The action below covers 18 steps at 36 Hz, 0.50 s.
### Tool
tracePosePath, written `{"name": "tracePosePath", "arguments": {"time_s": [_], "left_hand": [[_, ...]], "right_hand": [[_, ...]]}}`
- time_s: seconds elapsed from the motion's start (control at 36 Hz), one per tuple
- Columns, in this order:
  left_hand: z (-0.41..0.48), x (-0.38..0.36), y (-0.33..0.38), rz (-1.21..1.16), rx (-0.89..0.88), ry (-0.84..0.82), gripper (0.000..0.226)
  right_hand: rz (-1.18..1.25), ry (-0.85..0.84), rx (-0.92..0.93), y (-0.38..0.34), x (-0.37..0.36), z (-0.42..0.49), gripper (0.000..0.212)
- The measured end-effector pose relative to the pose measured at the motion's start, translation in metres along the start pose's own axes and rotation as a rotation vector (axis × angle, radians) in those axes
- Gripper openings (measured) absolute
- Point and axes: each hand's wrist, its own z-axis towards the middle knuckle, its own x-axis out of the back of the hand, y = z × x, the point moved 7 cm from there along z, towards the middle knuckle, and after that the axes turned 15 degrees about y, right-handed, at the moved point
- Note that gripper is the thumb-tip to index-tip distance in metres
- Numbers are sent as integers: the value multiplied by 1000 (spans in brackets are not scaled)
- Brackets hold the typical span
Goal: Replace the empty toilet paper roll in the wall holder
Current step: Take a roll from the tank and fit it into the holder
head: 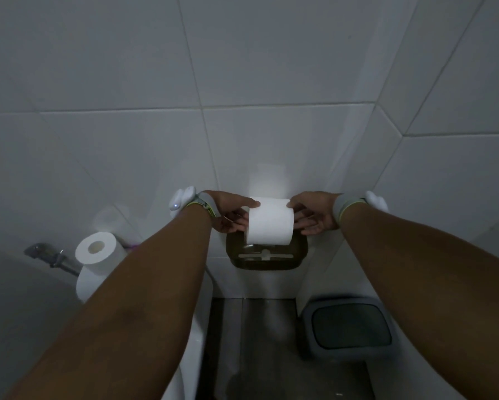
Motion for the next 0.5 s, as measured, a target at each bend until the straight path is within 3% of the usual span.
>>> {"name": "tracePosePath", "arguments": {"time_s": [0.19, 0.5], "left_hand": [[-3, 2, -2, -4, -10, -10, 39], [-12, 2, 0, 2, -31, -5, 38]], "right_hand": [[5, 15, -6, 1, -2, -4, 15], [2, 28, 21, -2, 2, -10, 18]]}}
